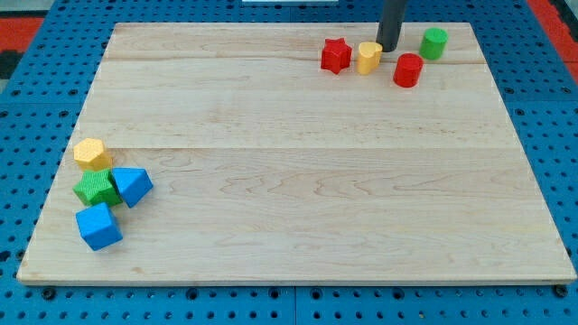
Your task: Move the green circle into yellow heart
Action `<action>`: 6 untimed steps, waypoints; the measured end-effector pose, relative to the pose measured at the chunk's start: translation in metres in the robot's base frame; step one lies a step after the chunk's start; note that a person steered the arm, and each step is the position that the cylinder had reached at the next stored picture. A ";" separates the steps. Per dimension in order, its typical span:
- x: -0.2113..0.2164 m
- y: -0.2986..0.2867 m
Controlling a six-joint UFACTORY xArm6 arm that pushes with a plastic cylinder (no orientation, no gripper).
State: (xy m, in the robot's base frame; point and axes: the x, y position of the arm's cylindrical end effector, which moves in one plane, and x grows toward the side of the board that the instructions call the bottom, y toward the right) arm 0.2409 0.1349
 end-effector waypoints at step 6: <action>-0.027 0.113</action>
